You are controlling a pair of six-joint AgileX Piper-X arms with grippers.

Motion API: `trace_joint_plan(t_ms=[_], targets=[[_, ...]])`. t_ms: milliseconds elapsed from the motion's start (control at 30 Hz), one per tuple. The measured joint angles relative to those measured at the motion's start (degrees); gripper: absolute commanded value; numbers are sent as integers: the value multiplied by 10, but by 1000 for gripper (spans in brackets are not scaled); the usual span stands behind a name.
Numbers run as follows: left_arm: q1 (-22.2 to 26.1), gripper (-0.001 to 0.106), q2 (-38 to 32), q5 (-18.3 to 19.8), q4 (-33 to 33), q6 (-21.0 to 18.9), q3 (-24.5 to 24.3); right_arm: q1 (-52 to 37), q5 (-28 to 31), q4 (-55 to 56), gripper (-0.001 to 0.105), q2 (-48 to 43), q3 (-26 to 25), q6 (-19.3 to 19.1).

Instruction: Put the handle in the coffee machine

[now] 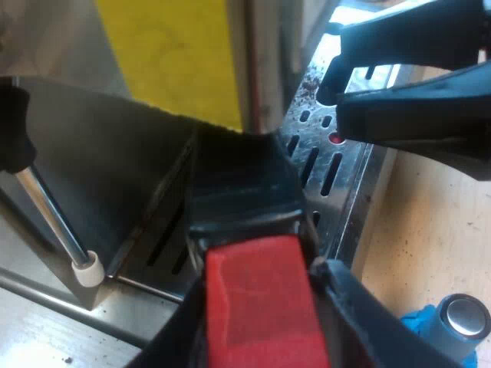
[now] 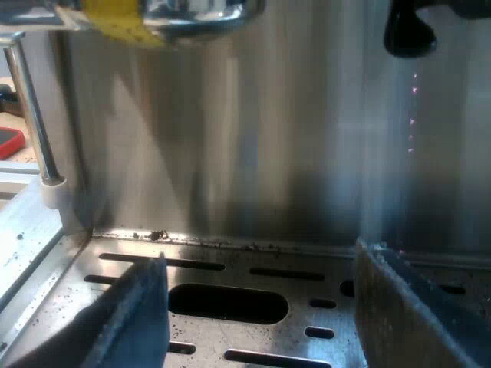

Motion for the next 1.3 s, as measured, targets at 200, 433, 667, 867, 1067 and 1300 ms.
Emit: trace_joint_plan(t_ms=[200,433,667,867,1067,1300], targets=[[6,0,0,12,1,4,0,0,0,0,55,0,0,0],[21,0,1,56,-11,23,5,0,0,0,55,0,0,0],[26,0,34,99,-12,29,6,0,-2,0,55,0,0,0],[27,0,58,125,-5,33,7,-14,-30,0,55,0,0,0],[27,0,58,125,-5,33,7,-34,-51,-21,55,6,-5,0],[27,0,58,125,-9,33,7,-39,-64,-33,36,54,-54,-20]])
